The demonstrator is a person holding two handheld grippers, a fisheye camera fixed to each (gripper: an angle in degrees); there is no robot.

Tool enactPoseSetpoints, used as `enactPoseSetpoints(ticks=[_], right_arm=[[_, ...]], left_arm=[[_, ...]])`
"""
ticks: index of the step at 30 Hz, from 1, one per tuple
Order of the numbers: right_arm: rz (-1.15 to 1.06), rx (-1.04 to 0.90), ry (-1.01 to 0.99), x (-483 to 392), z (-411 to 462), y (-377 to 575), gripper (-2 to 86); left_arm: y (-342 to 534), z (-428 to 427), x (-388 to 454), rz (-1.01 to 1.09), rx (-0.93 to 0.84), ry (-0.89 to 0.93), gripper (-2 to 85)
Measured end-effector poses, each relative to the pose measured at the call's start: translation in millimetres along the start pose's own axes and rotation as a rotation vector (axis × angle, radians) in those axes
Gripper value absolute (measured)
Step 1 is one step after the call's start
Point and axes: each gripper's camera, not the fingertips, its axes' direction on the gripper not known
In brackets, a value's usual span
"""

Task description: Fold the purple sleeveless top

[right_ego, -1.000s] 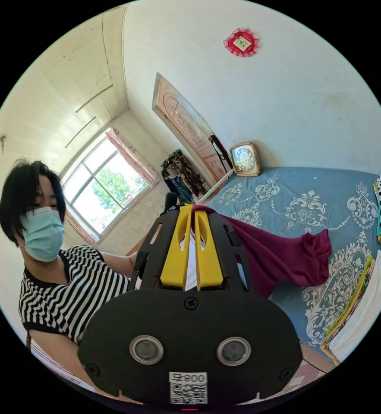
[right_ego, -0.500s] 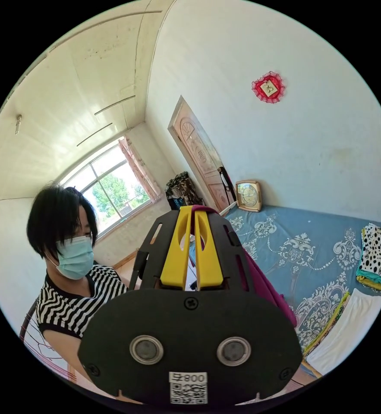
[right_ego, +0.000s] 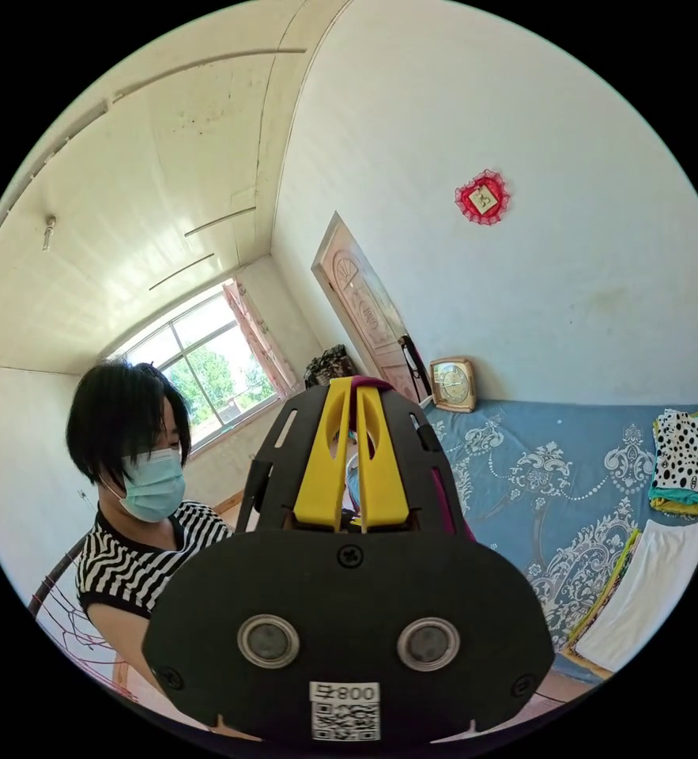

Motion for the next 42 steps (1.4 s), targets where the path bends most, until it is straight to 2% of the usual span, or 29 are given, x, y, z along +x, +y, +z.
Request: enactPoseSetpoints(ticks=[4, 9, 18, 26, 31, 35, 42], right_arm=[[0.009, 0.067, -0.017, -6.0, -41.8, 3.7, 0.2], [0.012, 0.083, -0.038, -11.5, -77.3, 6.4, 0.2], [-0.008, 0.063, -0.141, 1.0, -118.9, 3.1, 0.3], [0.011, 0.037, -0.208, 47.3, -132.2, 1.7, 0.3], [0.062, -0.009, -0.182, 116.9, -119.5, -27.8, 0.4], [0.121, -0.04, -0.136, 193.5, -100.1, -57.9, 0.4], [0.384, -0.12, -0.062, 428.7, -40.8, -105.1, 1.2]], left_arm=[[1.8, -94.0, 9.7, -0.005, 0.214, -0.04, 1.8], [6.3, -214.7, 56.1, 0.101, 0.454, -0.147, 1.6], [5.0, -322.4, 129.7, 0.273, 0.583, -0.301, 1.6], [-0.3, -365.1, 134.9, 0.306, 0.611, -0.388, 1.6], [-34.8, -373.9, 95.2, 0.28, 0.588, -0.408, 1.6], [-89.1, -359.2, 24.8, 0.208, 0.523, -0.401, 1.7], [-200.4, -263.5, -151.3, -0.021, 0.289, -0.454, 2.7]])
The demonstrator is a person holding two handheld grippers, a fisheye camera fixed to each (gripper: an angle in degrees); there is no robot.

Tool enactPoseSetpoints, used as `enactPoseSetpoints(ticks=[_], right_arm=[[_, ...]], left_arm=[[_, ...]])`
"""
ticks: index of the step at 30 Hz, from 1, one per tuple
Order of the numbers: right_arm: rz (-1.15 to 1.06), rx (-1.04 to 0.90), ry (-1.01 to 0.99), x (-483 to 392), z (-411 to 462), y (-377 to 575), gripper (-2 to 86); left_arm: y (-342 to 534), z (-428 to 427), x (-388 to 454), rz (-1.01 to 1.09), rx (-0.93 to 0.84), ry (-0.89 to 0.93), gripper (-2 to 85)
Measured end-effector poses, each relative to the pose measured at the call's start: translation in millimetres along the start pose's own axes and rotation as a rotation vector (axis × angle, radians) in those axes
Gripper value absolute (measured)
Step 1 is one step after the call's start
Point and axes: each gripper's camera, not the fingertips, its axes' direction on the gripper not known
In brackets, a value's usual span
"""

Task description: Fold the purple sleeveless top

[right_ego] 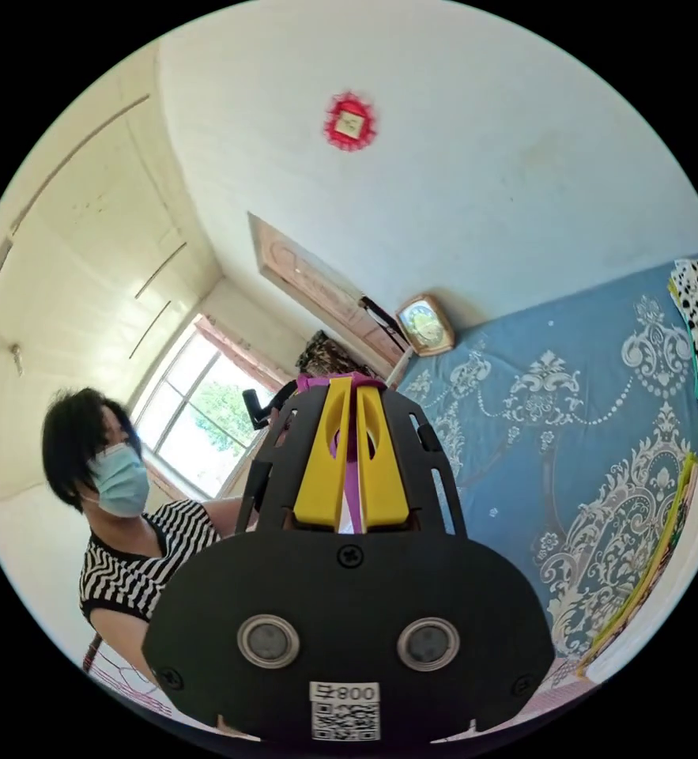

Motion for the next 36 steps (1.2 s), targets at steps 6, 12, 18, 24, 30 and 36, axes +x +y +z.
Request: enactPoseSetpoints(ticks=[6, 12, 18, 24, 30, 36], right_arm=[[0.463, -0.159, 0.173, 230.6, 40.5, -60.9, 5.4], [0.557, -0.231, 0.267, 321.5, 24.1, -9.6, 6.6], [0.565, -0.366, 0.331, 317.2, 11.2, 75.4, 7.1], [0.431, -0.508, 0.465, 280.0, 40.1, 103.0, 7.9], [0.297, -0.697, 0.704, 280.5, 83.0, 102.4, 6.7], [0.338, -0.688, 0.723, 290.2, 62.0, 98.1, 1.8]], left_arm=[[5.1, 194.5, -110.1, -0.222, -0.395, -0.101, 6.5], [92.5, 225.9, -190.5, -0.319, -0.527, -0.002, 7.5], [235.7, 159.0, -249.7, -0.576, -0.655, 0.057, 8.5], [340.8, 113.1, -284.2, -0.934, -0.629, 0.232, 11.1], [359.8, 122.9, -313.8, -1.007, -0.603, 0.325, 11.9], [365.3, 133.7, -340.4, -1.039, -0.617, 0.4, 11.9]])
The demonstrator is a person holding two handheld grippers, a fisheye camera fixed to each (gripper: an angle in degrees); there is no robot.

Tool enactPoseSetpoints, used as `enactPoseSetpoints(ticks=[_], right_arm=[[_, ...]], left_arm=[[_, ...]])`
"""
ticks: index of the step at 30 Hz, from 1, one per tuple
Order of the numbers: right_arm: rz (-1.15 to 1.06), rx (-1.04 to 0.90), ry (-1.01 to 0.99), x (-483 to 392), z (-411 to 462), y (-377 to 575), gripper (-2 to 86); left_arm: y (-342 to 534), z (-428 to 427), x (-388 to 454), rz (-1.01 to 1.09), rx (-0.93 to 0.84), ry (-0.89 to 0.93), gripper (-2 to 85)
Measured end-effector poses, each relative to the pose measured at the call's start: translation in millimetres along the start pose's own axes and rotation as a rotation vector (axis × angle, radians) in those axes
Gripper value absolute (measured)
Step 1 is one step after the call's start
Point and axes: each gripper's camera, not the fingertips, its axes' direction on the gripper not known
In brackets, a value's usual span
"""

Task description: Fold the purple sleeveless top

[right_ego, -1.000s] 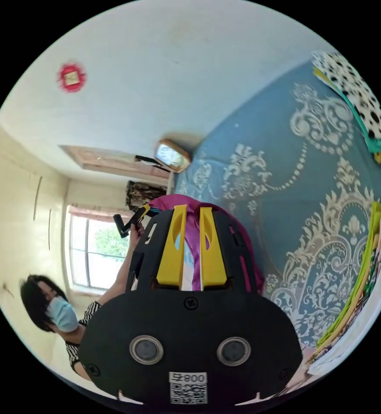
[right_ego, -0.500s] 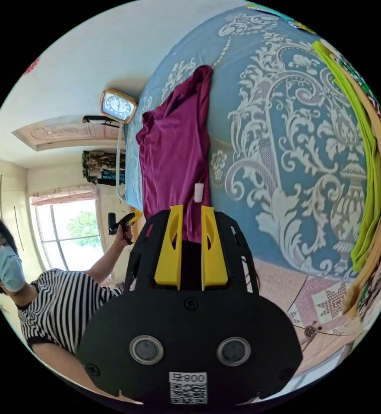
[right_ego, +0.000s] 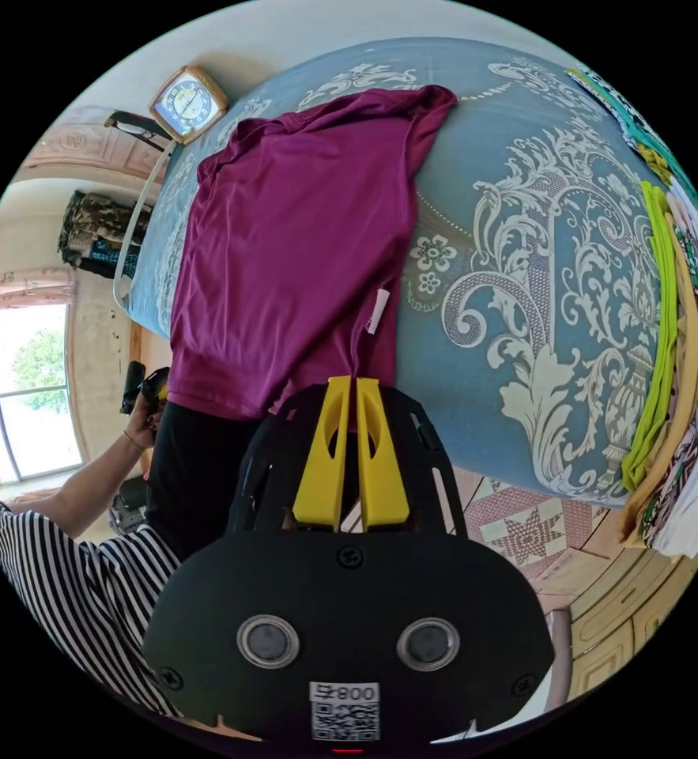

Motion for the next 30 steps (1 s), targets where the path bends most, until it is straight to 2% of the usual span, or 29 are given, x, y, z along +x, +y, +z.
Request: enactPoseSetpoints(ticks=[4, 8, 12, 16, 24, 30], right_arm=[[-0.027, -0.01, -0.071, 11.1, -29.4, 7.5, 0.9], [-0.005, 0.055, -0.237, 32.7, -70.1, 22.8, 0.6], [0.035, 0.129, -0.407, 61.7, -112.2, 46.3, 0.4], [0.051, 0.156, -0.502, 79.0, -139.5, 71.7, 0.4], [0.102, 0.156, -0.569, 99.1, -157.5, 108.8, 0.4], [0.081, 0.161, -0.576, 108.0, -180.9, 57.8, 0.4]], left_arm=[[-3.1, -14.7, -6.3, 0.01, 0.029, 0.043, 11.9], [1.3, -30.5, -24.1, -0.003, 0.068, 0.224, 10.7], [10.3, -37.6, -29.9, 0.025, 0.037, 0.379, 5.0], [24.0, -57.2, -23.9, 0.063, 0.063, 0.414, 2.6], [60.2, -119.3, 11.9, 0.191, 0.169, 0.484, 1.4], [11.3, -130.9, 69.5, 0.284, 0.195, 0.477, 1.1]])
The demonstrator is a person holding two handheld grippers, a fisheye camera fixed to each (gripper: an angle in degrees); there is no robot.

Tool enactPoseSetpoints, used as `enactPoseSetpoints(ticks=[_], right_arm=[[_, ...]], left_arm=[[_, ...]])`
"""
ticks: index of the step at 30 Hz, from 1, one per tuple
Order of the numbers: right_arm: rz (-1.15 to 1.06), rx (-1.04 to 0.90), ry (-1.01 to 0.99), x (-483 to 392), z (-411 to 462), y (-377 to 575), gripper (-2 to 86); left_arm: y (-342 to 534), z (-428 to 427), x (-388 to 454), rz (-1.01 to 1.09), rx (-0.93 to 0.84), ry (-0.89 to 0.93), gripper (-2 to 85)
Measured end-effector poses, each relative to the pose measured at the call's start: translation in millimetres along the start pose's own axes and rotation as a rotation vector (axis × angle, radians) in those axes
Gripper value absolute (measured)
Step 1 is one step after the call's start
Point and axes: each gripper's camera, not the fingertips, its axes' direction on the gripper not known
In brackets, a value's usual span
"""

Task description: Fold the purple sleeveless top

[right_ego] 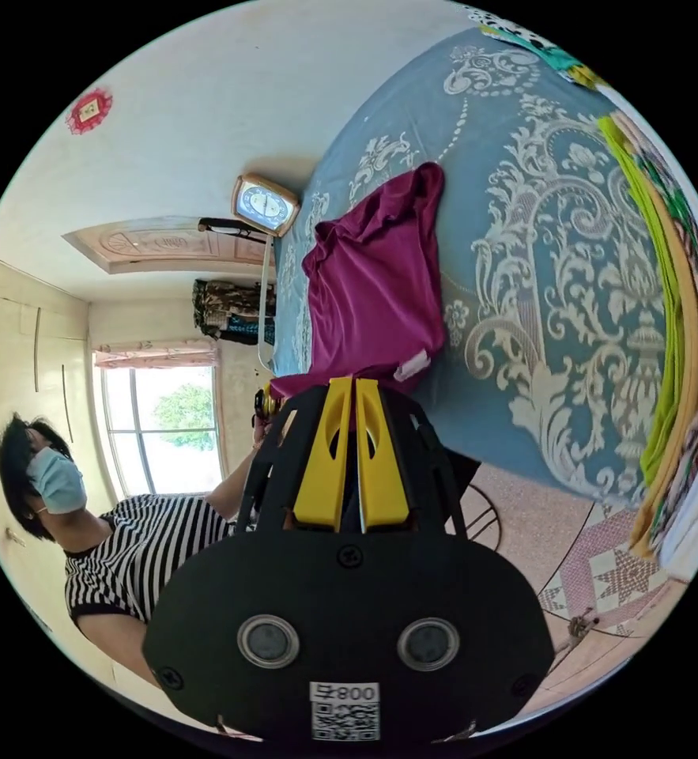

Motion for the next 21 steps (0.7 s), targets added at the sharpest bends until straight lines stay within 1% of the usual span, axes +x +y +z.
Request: enactPoseSetpoints(ticks=[2, 4, 5, 6, 7, 8, 9, 10, 12, 15, 17, 19, 21], right_arm=[[-0.037, 0.014, 0.005, -17.0, -15.9, -39.8, 0.3], [-0.108, 0.08, -0.007, -59.6, -55.9, -99.7, 0.3], [-0.136, 0.108, -0.011, -75.5, -69.6, -113.3, 0.3], [-0.199, 0.16, -0.011, -112.7, -98.1, -136.5, 0.3], [-0.277, 0.21, 0.012, -155.8, -126.7, -152.0, 0.4], [-0.322, 0.238, 0.031, -178.7, -140.5, -156.2, 0.4], [-0.406, 0.279, 0.075, -223.1, -165.2, -159.5, 0.4], [-0.48, 0.309, 0.1, -261.4, -186.2, -157.0, 0.4], [-0.567, 0.358, 0.101, -303.0, -213.0, -144.1, 0.3], [-0.648, 0.405, 0.083, -332.2, -240.6, -110.7, 0.3], [-0.672, 0.4, 0.066, -328.9, -244.8, -88.4, 0.3], [-0.658, 0.37, 0.046, -306.3, -240.2, -62.4, 0.3], [-0.622, 0.331, 0.036, -278.8, -228.3, -44.3, 0.3]], left_arm=[[-40.7, 15.4, 23.1, 0.044, -0.002, -0.026, 1.1], [-87.8, 31.1, 60.8, 0.112, 0.018, -0.033, 1.0], [-118.9, 41.1, 99.5, 0.193, 0.038, -0.041, 1.0], [-144.9, 51.0, 145.3, 0.295, 0.043, -0.049, 1.0], [-155.3, 55.5, 170.2, 0.351, 0.046, -0.057, 1.0], [-170.2, 63.4, 221.5, 0.468, 0.052, -0.083, 1.1], [-177.4, 69.6, 270.4, 0.579, 0.058, -0.113, 1.1], [-178.5, 72.0, 292.6, 0.628, 0.062, -0.123, 1.1], [-171.8, 76.0, 362.9, 0.782, 0.077, -0.145, 1.1], [-148.9, 70.3, 406.4, 0.886, 0.084, -0.136, 1.1], [-130.5, 64.6, 411.1, 0.911, 0.077, -0.14, 1.1], [-112.6, 58.9, 401.8, 0.899, 0.052, -0.168, 1.1], [-88.5, 51.5, 371.0, 0.846, 0.004, -0.215, 1.1]])
